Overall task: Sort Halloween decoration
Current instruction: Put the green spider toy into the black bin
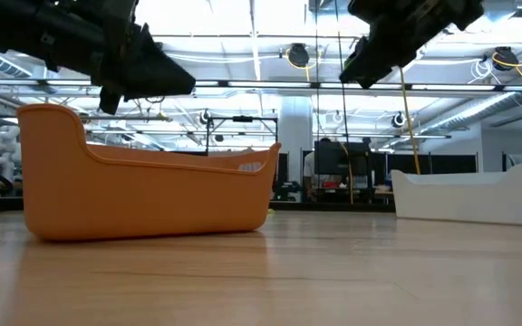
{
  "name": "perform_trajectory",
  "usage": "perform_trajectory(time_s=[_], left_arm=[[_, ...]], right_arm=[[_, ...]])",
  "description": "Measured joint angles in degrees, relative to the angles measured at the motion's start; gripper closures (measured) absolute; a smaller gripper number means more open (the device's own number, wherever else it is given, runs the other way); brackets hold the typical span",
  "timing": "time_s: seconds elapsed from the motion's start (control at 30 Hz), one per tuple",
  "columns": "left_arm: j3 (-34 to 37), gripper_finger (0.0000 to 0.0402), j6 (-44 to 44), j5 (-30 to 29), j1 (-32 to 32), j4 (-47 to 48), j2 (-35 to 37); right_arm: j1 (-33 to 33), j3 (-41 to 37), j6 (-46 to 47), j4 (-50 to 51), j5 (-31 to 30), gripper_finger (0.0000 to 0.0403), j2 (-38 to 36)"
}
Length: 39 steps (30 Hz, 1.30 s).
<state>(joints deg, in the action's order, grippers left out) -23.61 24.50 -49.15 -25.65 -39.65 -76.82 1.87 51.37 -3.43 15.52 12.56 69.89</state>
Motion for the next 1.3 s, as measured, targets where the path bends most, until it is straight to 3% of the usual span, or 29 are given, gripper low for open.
perform_trajectory(time_s=[0.3, 0.43, 0.6, 0.8, 0.93, 1.1, 1.3], left_arm=[[-3.61, 0.0324, -5.17, 2.47, 0.00, -0.55, 0.00], [-5.60, 0.0324, -7.82, 2.47, 0.00, -0.55, 0.00], [-6.75, 0.0324, -8.91, 2.47, 0.00, -0.54, -0.01], [-6.86, 0.0324, -8.27, 2.47, 0.00, -0.74, -0.40], [-6.86, 0.0324, -7.86, 2.66, 0.00, -3.12, -2.04], [-6.87, 0.0324, -8.50, 5.75, 0.00, -8.40, -6.28], [-8.30, 0.0324, -16.15, 8.44, 0.00, -17.98, -12.43]], right_arm=[[-7.68, -7.63, 0.78, -19.58, -0.71, 0.0401, 0.15], [-9.92, -11.16, -0.23, -33.35, -0.85, 0.0401, 1.32], [-12.58, -15.46, -2.48, -52.60, -0.92, 0.0401, 6.14], [-13.68, -15.75, -6.47, -65.72, -0.96, 0.0401, 13.89], [-13.64, -15.73, -8.23, -72.27, -4.24, 0.0401, 18.42], [-13.53, -15.73, -9.75, -73.11, -9.81, 0.0401, 21.99], [-13.46, -15.73, -8.82, -73.89, -12.53, 0.0401, 22.86]])
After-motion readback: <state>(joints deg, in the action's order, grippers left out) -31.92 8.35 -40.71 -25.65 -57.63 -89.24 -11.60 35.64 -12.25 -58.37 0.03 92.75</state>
